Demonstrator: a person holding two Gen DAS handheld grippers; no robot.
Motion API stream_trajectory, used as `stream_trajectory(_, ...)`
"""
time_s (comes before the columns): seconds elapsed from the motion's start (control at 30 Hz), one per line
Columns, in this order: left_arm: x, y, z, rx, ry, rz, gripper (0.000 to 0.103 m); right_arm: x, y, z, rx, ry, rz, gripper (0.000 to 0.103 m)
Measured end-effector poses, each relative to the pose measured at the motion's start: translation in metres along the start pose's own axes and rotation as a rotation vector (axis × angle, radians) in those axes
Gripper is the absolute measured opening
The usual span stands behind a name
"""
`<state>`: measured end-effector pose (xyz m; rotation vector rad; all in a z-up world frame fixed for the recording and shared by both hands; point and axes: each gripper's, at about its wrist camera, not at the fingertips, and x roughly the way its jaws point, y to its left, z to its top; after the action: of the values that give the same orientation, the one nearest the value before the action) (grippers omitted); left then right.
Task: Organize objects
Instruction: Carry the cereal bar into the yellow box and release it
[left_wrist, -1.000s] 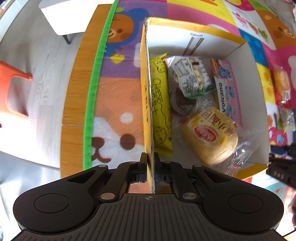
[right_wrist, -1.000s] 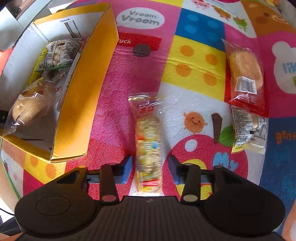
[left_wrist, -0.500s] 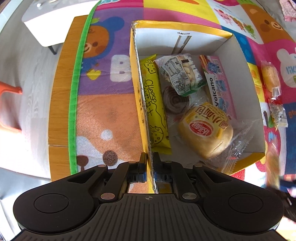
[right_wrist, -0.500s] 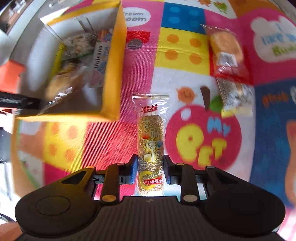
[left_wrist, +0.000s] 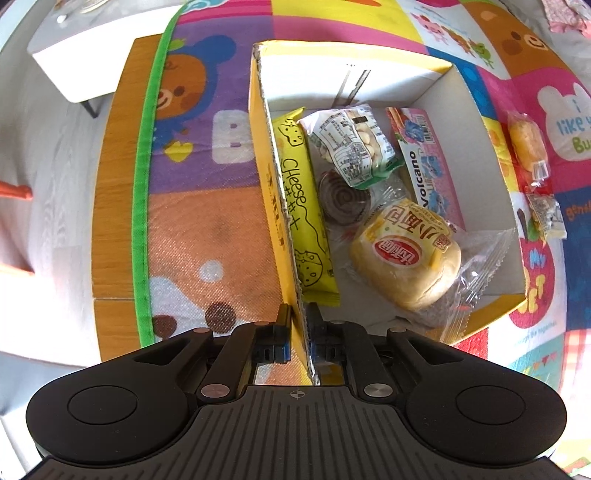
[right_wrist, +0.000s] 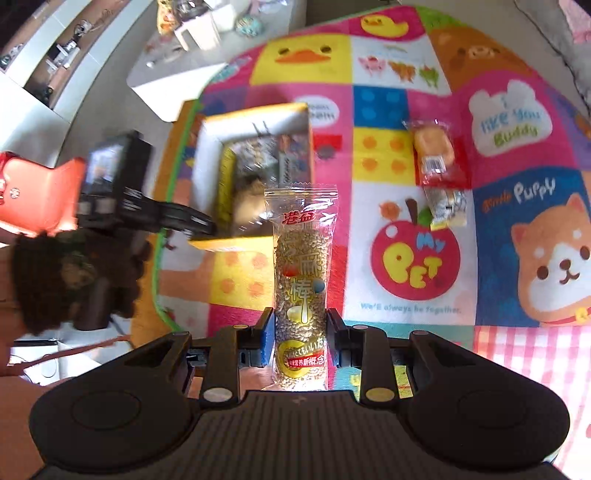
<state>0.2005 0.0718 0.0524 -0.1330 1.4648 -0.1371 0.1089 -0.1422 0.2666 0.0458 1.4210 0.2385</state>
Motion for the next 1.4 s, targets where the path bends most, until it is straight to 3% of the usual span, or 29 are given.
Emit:
stream_trajectory(0.3, 0.000, 0.003, 0.003, -0.007, 0.013, -0.028, 0.012, -0.012, 0.039, 0.003, -0.064, -0.032, 0.001, 0.028)
stream_trajectory(0.6, 0.001, 0.008, 0.000, -0.021, 0.003, -0.046, 0.012, -0.007, 0.053, 0.009, -0.043, -0.063, 0.012, 0.028)
stream_trajectory(0.83, 0.000, 0.011, -0.003, -0.031, -0.003, -0.054, 0.013, 0.015, 0.059, 0.050, 0.017, -0.079, 0.062, 0.028)
stream_trajectory(1.07, -0.002, 0.011, -0.003, -0.047, -0.003, -0.048, 0.012, 0.032, 0.068, 0.098, 0.050, -0.168, 0.088, 0.033)
stream_trajectory(1.23, -0.003, 0.016, -0.001, -0.078, 0.002, -0.049, 0.012, 0.037, 0.037, 0.080, 0.072, -0.139, 0.067, 0.040)
stream_trajectory(1.3, -0.005, 0.017, 0.000, -0.085, 0.004, -0.050, 0.012, 0.041, 0.014, 0.061, 0.069, -0.121, 0.019, 0.051)
stream_trajectory(1.4, -0.008, 0.016, 0.003, -0.087, 0.004, -0.043, 0.011, 0.054, -0.028, 0.030, 0.071, -0.078, -0.089, 0.052)
